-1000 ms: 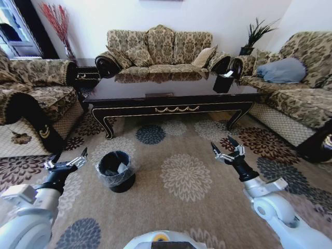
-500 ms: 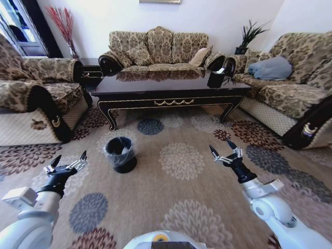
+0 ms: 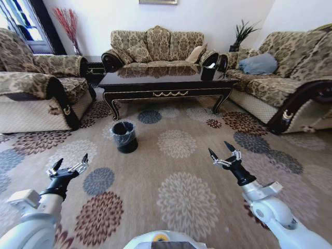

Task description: Move to the front of the table and pick up the trash from the floor, then place it into the trash bin.

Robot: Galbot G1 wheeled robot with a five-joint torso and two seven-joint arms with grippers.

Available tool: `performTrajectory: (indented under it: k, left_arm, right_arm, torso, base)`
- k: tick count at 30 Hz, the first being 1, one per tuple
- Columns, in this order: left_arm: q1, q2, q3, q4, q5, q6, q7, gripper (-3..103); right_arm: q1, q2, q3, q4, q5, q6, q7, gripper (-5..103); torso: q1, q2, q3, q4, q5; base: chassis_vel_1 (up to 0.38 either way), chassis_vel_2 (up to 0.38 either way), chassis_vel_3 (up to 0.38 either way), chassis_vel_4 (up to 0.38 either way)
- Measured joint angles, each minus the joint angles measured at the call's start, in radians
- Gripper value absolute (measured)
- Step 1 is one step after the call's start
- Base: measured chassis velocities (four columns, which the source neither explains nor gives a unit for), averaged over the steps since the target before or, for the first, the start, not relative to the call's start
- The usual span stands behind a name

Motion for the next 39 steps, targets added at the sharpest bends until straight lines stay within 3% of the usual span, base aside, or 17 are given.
performTrajectory:
  k: [16,39]
  left_arm:
    - [0.008,-0.013,0.038,0.0,0.041,-0.006,0.0,100]
    - [0.009,-0.029,0.068,0.0,0.066,-0.01,0.0,100]
  right_arm:
    - [-0.033,0.018,0.008,-0.007,-0.025,0.033,-0.042,100]
    - [-0.032,0.02,0.011,-0.02,-0.026,0.045,-0.084,100]
  torso:
    - [0.0,0.0,-0.001,0.0,0.0]
    - [0.0,0.0,0.0,0.0001,-0.0001]
  base:
    - [0.297,-0.29,-0.293,0.289]
    - [0.022,-0.017,-0.024,0.023]
